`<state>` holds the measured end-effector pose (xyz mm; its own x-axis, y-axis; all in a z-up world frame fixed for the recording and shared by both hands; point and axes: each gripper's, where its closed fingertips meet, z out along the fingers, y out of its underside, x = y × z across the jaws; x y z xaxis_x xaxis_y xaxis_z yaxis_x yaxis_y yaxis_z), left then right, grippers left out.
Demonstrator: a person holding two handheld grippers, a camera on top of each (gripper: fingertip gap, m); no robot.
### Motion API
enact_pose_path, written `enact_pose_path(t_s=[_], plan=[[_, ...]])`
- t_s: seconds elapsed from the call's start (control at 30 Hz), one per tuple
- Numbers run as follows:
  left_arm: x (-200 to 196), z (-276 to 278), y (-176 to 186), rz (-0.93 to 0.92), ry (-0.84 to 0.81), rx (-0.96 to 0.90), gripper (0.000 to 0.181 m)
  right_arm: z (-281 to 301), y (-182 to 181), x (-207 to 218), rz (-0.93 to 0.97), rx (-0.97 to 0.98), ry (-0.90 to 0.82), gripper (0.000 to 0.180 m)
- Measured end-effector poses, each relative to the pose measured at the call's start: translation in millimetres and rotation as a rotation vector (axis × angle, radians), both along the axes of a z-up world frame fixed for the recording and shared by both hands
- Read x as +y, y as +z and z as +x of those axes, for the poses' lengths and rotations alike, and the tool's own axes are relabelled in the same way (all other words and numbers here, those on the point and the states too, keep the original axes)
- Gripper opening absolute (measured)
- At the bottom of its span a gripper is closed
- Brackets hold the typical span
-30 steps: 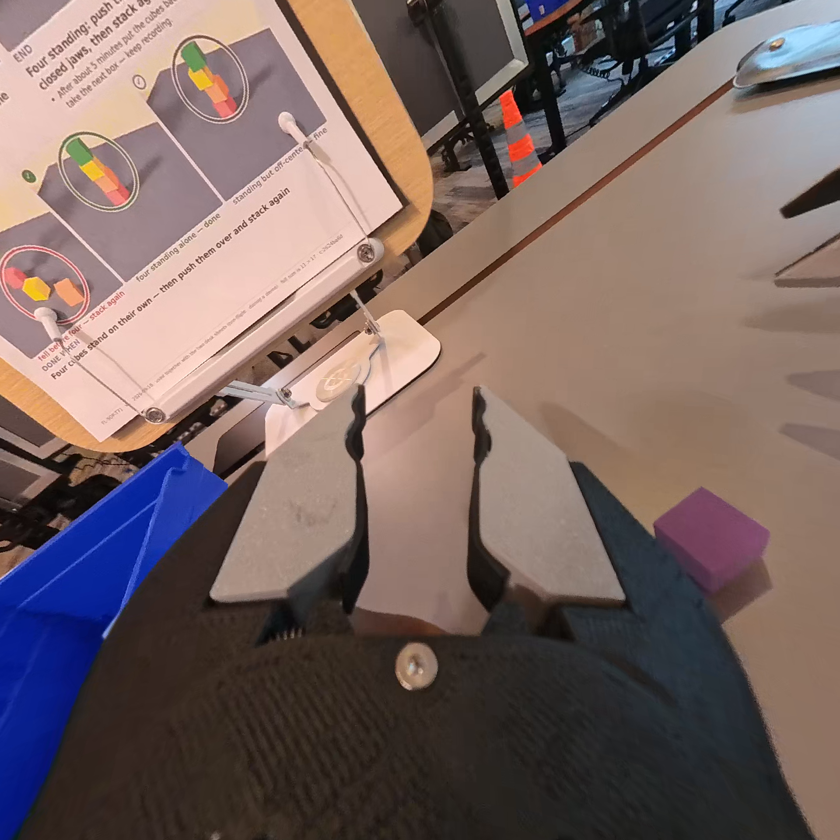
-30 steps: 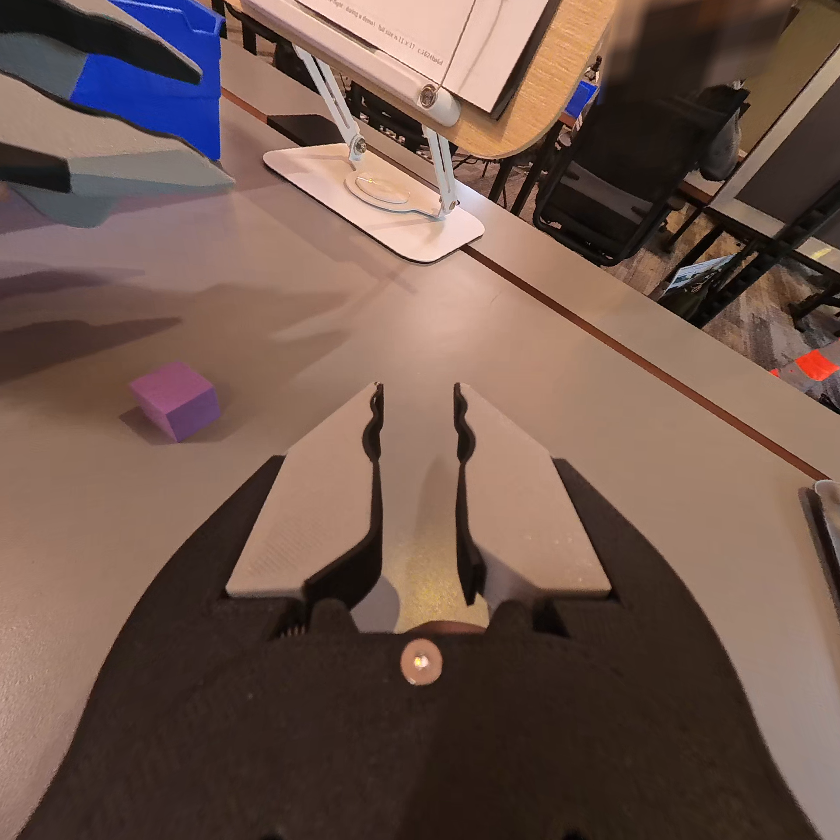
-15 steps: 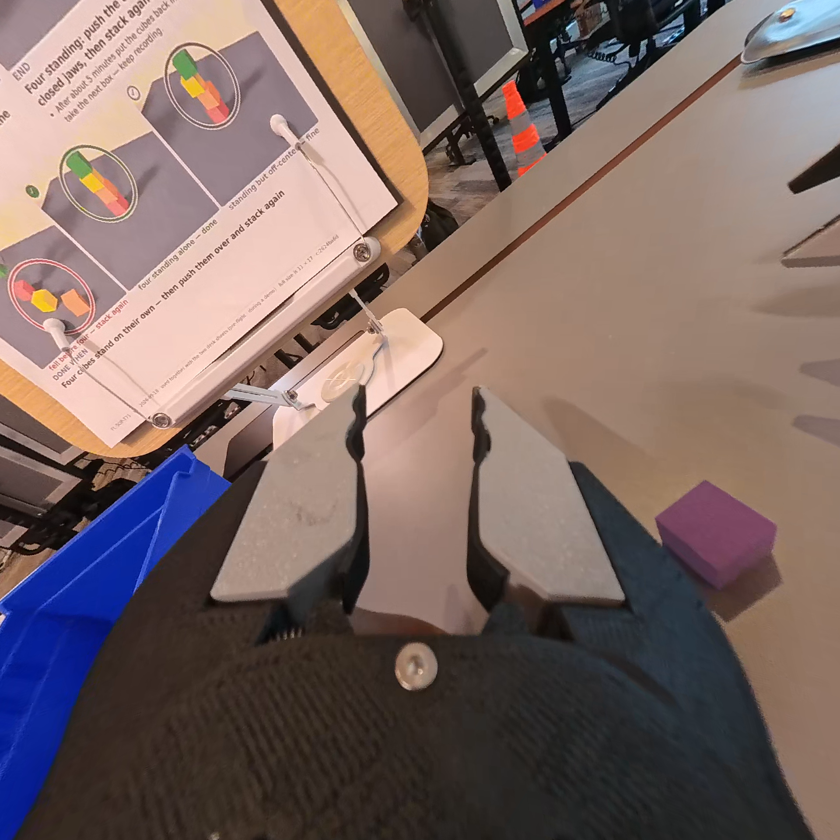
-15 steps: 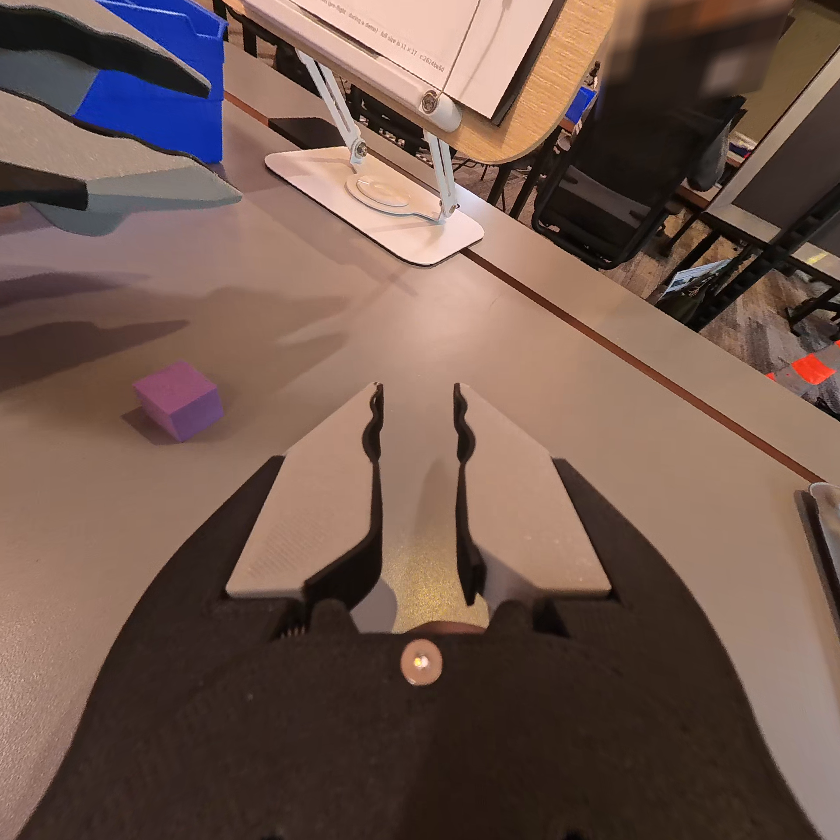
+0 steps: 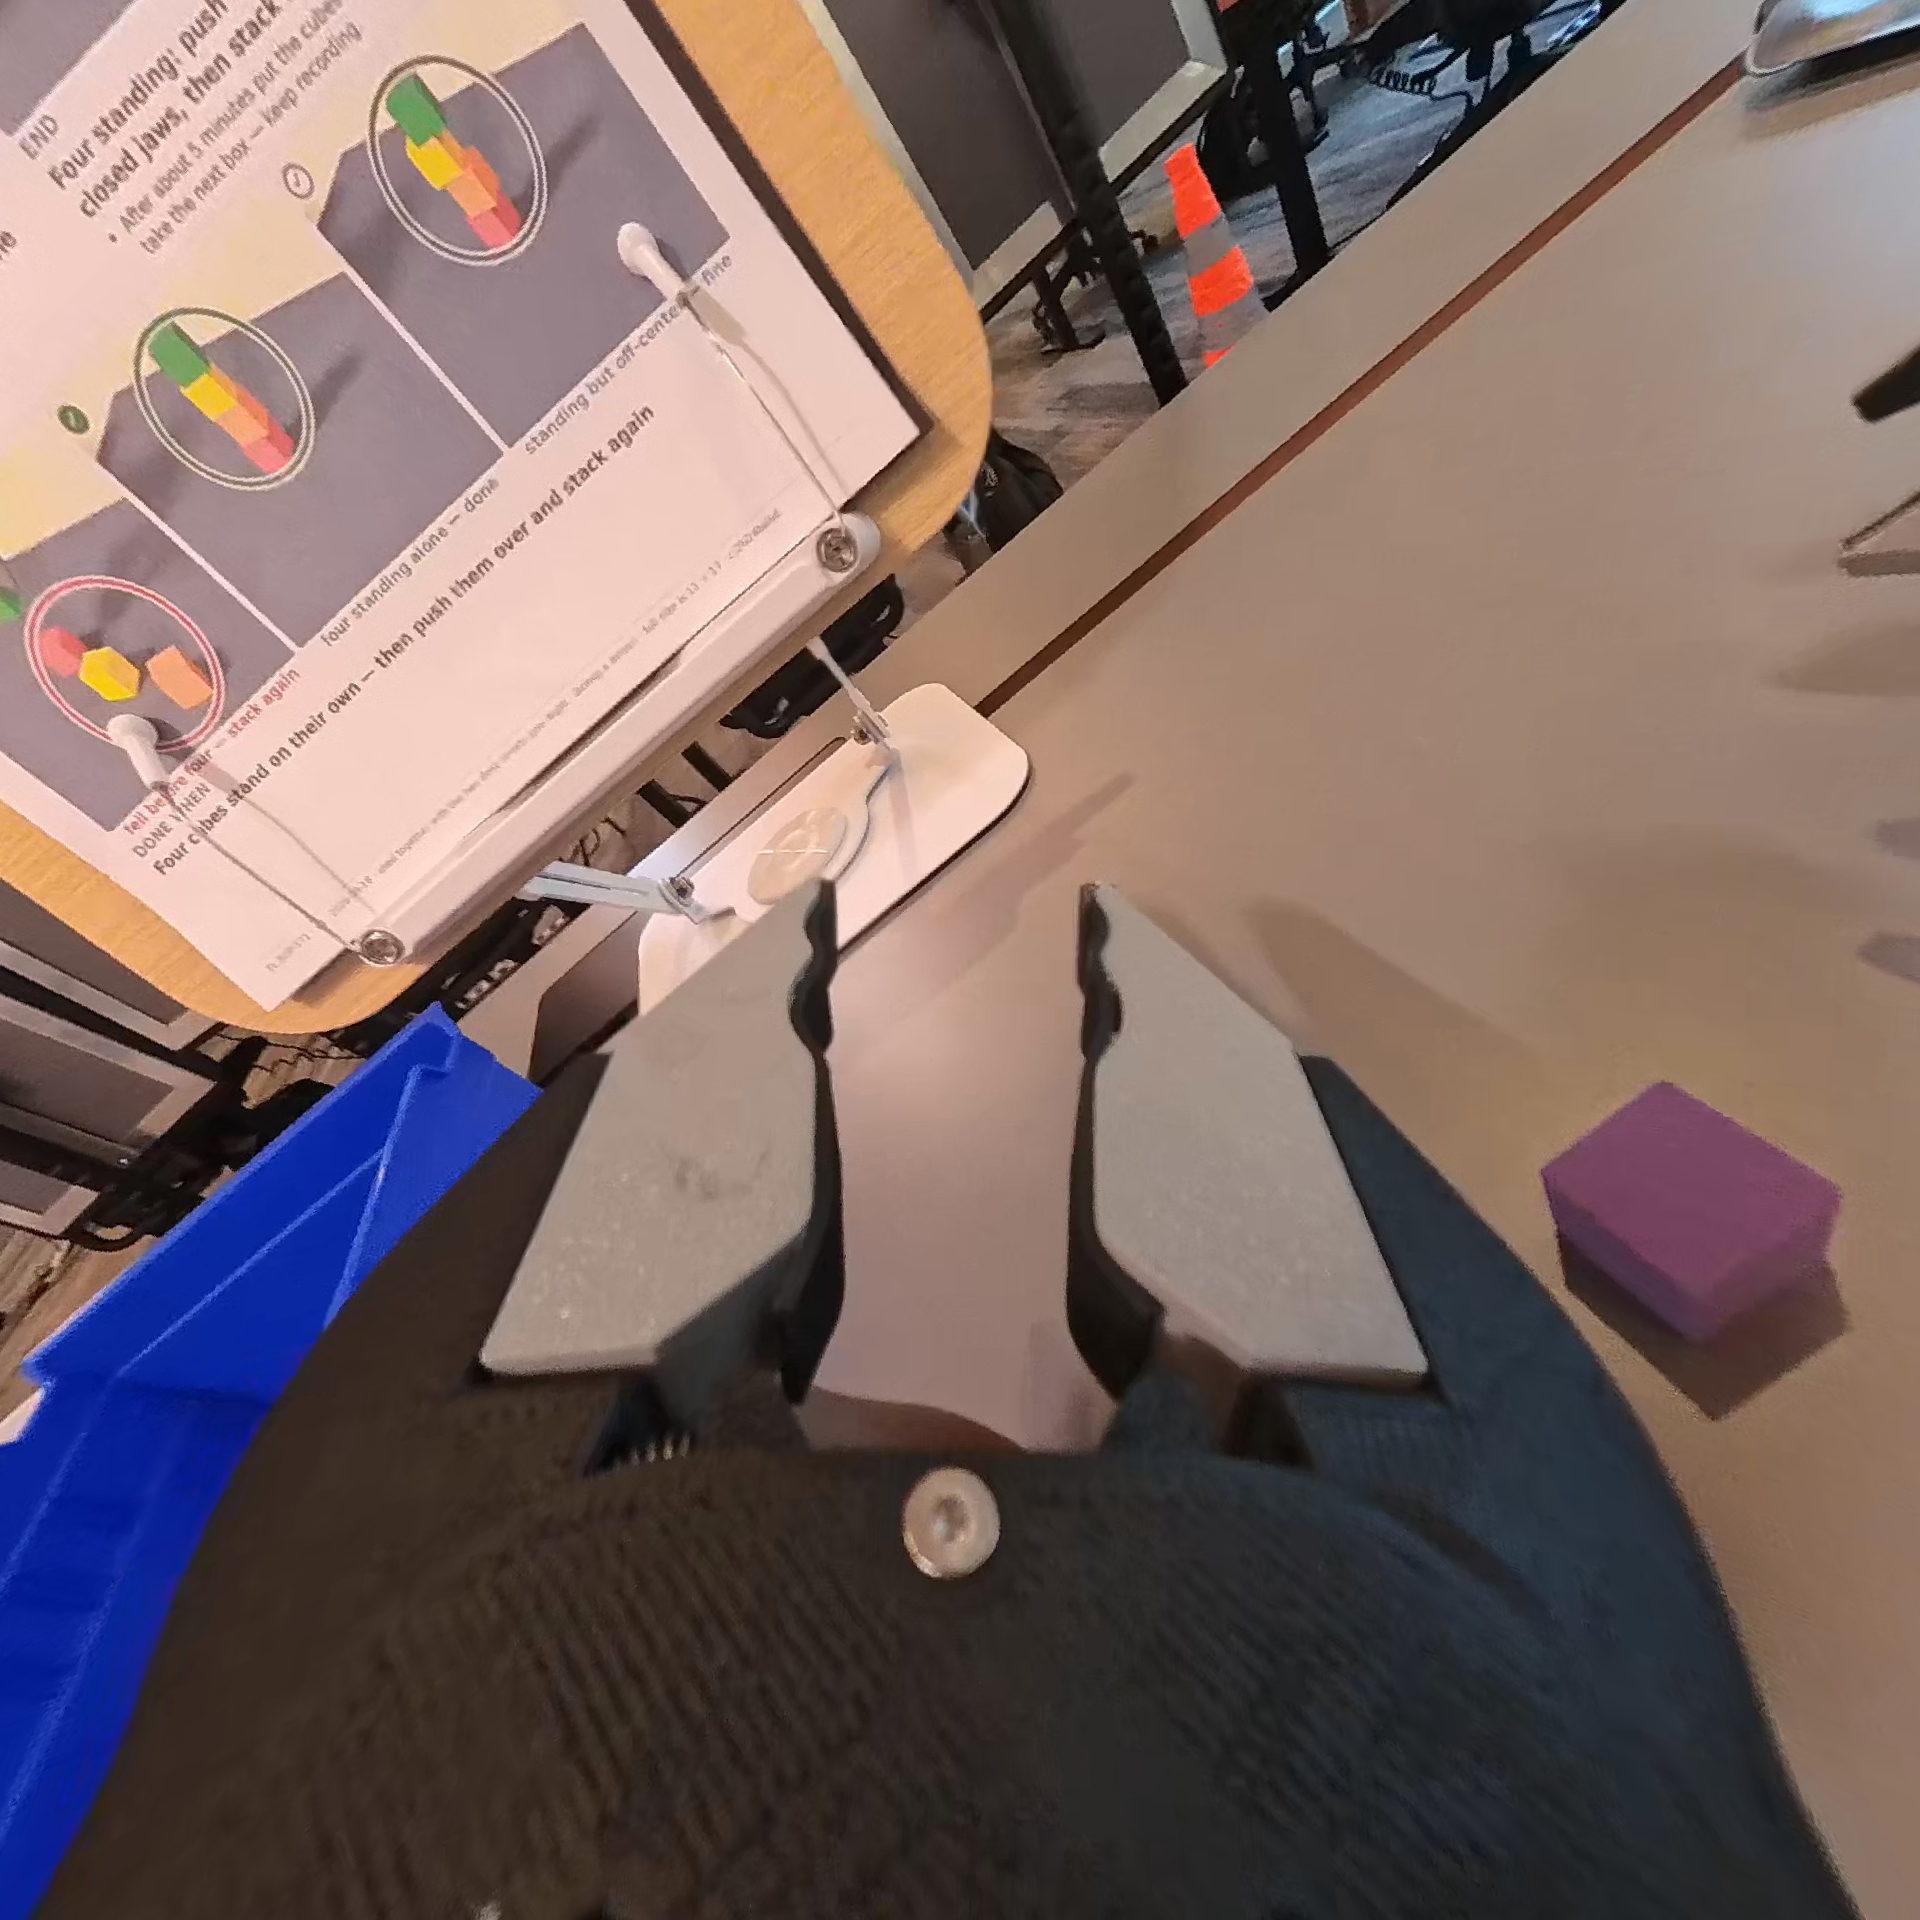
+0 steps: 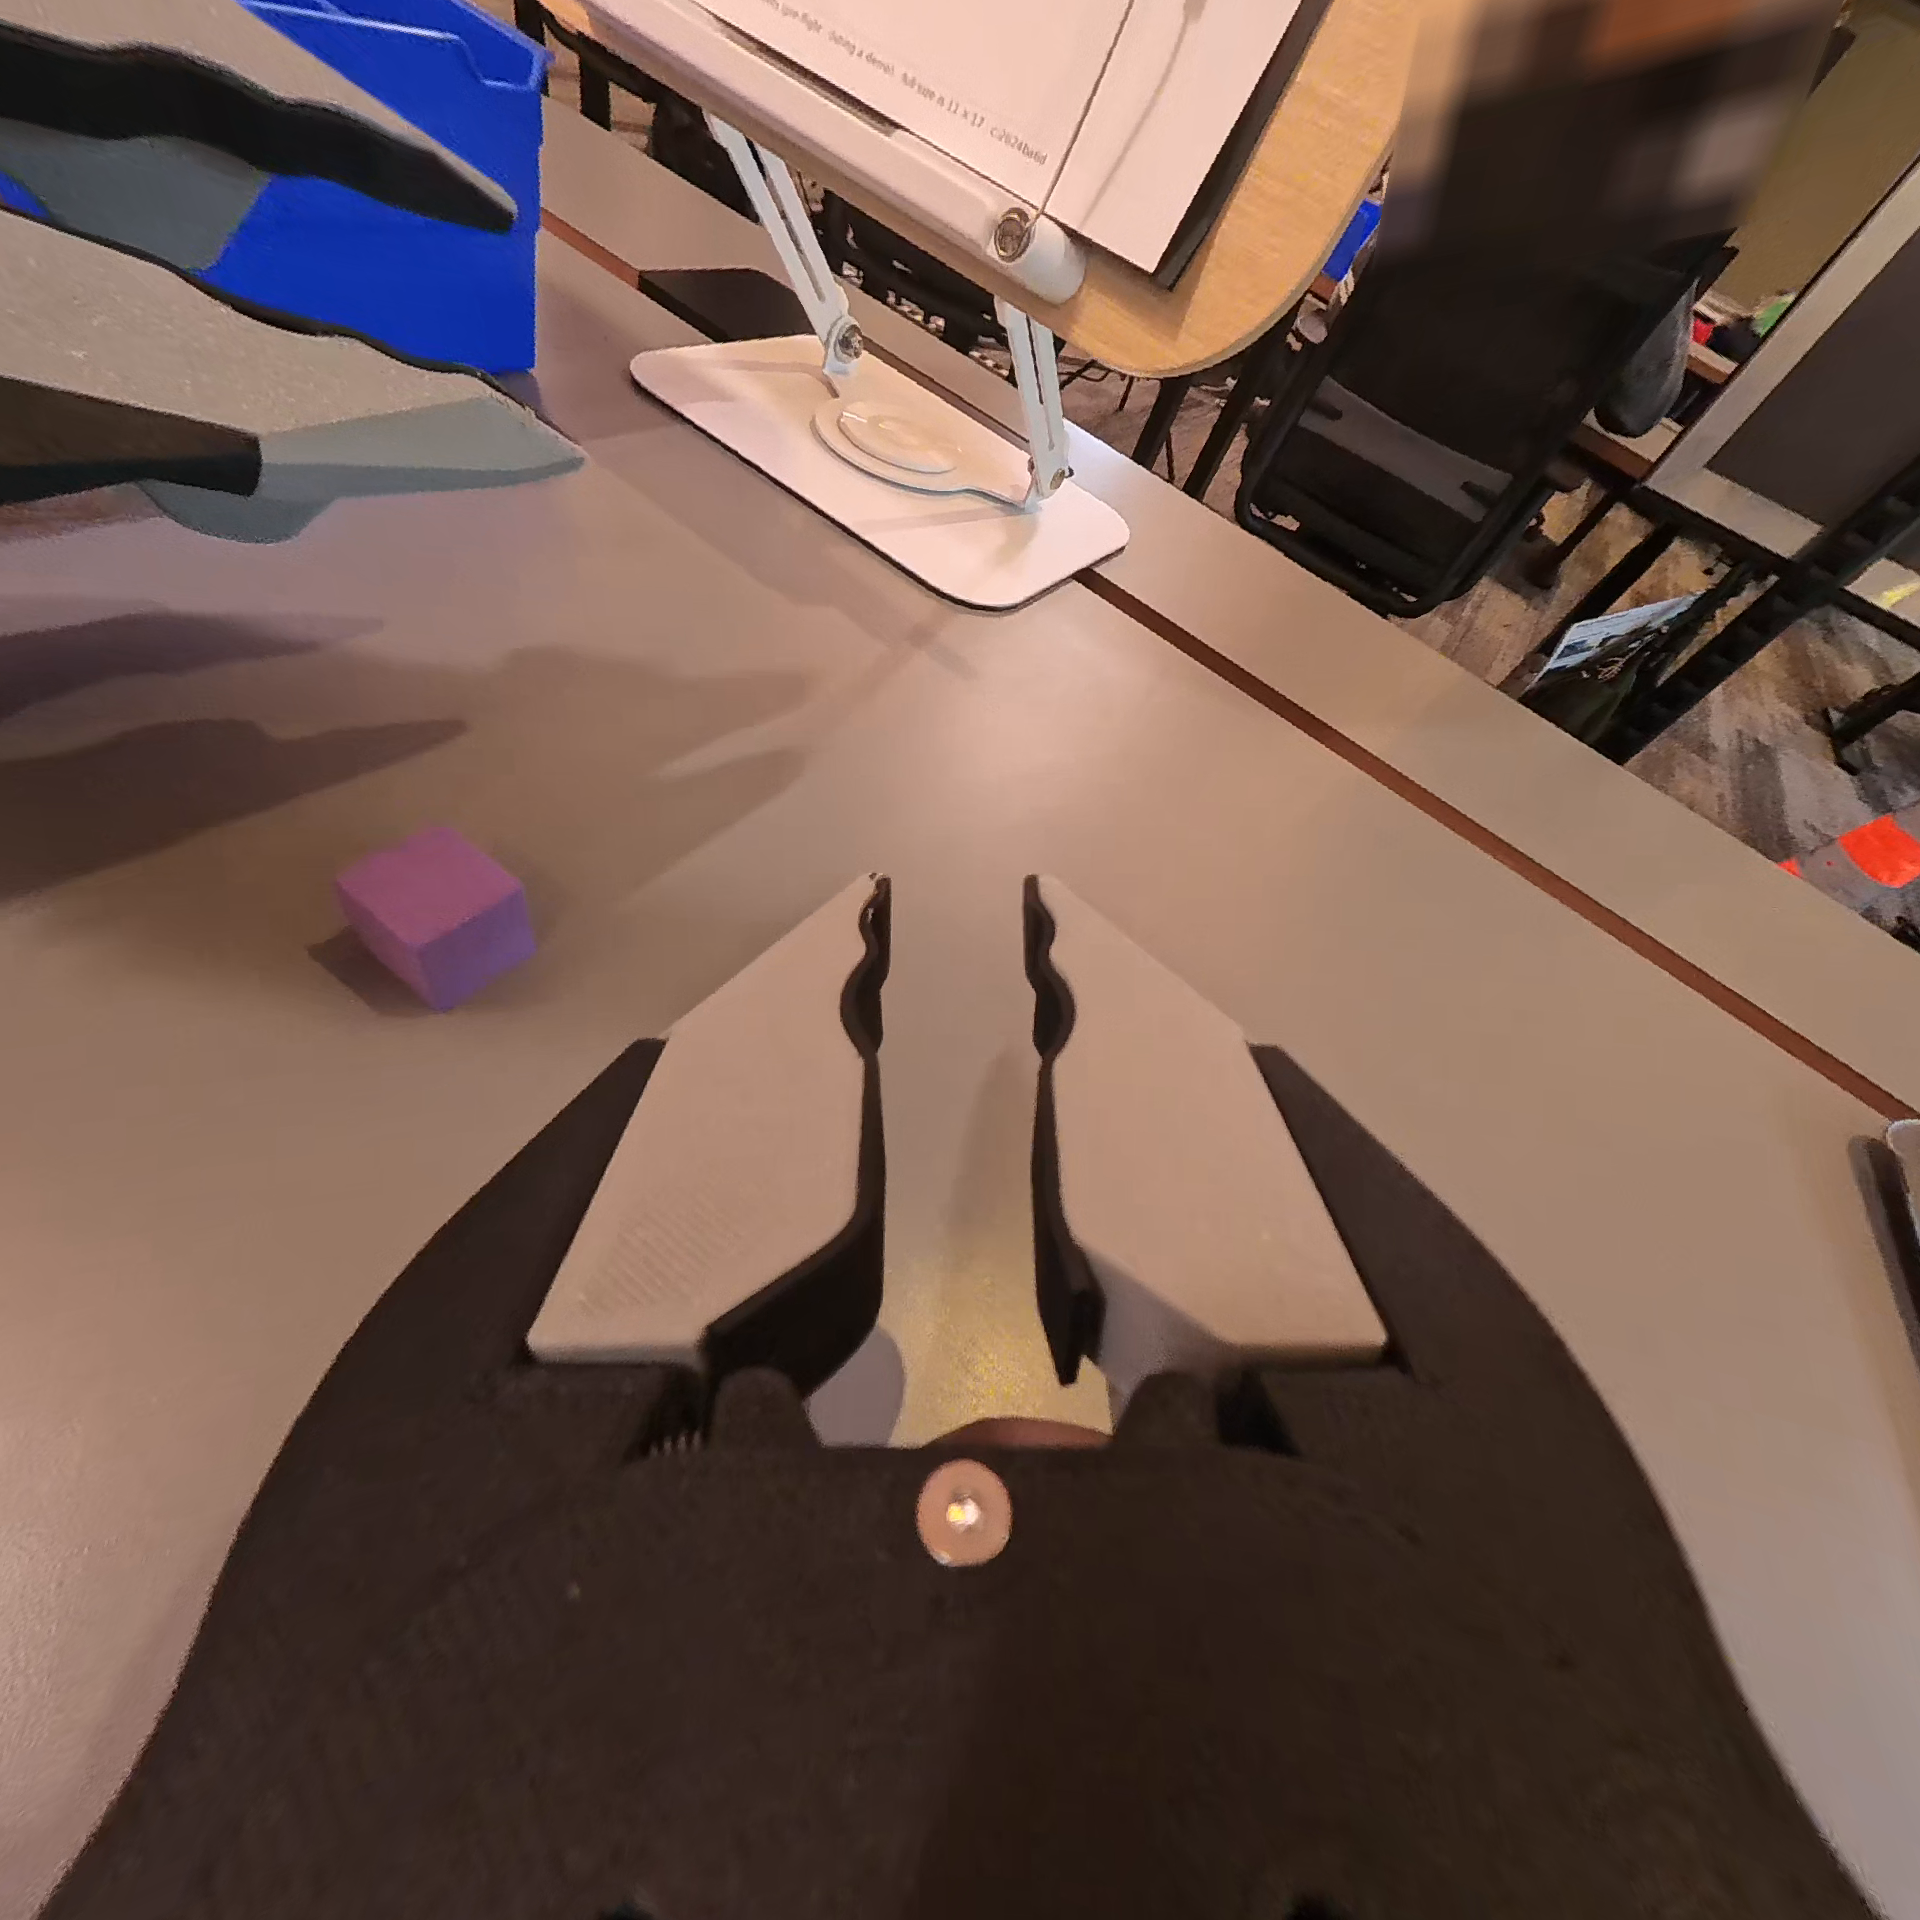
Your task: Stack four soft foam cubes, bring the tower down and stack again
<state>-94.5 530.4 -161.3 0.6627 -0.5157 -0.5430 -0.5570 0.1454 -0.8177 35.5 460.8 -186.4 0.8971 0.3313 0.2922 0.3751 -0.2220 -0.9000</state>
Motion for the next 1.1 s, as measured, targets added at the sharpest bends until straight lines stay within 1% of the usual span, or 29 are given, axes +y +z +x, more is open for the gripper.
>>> enact_pose_path(t_s=[0.17,0.33,0.6,0.7,0.77,0.9,1.0,1.07,1.1], plan=[[1,1,-7,-0.05,-0.004,-0.022,0.045,4,-3,3,-0.008,-0.021,-0.011,0.024],[-6,9,-10,-0.149,-0.04,-0.097,0.049,7,-1,2,-0.017,0.033,-0.011,0.027],[-22,21,-12,-0.179,-0.09,-0.085,0.051,1,1,-1,-0.013,0.017,0.006,0.028],[-32,26,-7,-0.19,-0.117,-0.086,0.054,-1,2,-1,-0.008,0.005,0.011,0.028],[-39,26,8,-0.186,-0.135,-0.127,0.056,-3,2,-2,-0.009,0.006,0.019,0.028],[-45,4,58,-0.168,-0.137,-0.277,0.058,-7,0,-3,-0.023,0.016,0.037,0.028],[-39,-36,106,-0.141,-0.11,-0.399,0.058,-10,1,-5,-0.026,0.023,0.051,0.029],[-27,-71,135,-0.112,-0.066,-0.428,0.059,-13,3,-7,-0.023,0.025,0.063,0.03],[-17,-91,145,-0.098,-0.033,-0.414,0.06,-15,4,-8,-0.021,0.023,0.069,0.03]])
